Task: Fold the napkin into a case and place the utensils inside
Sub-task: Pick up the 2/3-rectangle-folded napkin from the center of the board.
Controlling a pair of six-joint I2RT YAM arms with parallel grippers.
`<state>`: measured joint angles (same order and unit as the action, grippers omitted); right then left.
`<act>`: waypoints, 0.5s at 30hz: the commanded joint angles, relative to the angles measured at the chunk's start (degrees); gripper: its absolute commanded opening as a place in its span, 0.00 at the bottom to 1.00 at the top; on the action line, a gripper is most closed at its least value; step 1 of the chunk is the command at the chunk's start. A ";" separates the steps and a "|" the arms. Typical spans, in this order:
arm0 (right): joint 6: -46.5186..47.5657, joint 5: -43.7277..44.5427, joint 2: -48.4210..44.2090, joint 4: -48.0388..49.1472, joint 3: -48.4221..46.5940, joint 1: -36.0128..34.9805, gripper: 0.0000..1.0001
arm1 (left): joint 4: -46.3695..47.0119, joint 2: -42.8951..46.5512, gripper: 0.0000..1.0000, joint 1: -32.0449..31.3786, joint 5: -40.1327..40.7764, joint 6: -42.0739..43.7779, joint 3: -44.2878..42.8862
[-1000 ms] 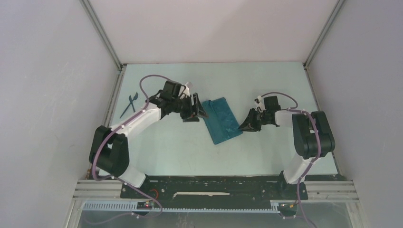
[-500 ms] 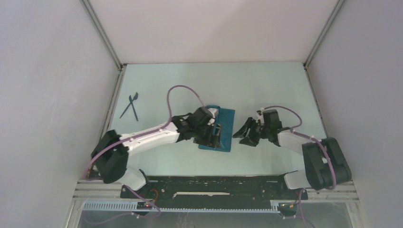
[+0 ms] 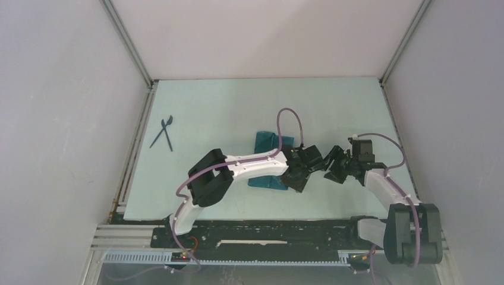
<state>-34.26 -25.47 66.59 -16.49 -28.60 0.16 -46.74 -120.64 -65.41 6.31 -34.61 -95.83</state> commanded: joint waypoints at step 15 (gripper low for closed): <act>5.95 0.16 1.56 -1.00 -1.02 1.51 0.66 | -8.18 -8.38 0.41 0.01 6.92 -3.01 -8.05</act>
<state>-30.24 -25.54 67.72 -17.45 -28.60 1.39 -54.35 -127.33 -65.39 10.66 -36.69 -101.75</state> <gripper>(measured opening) 0.662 0.455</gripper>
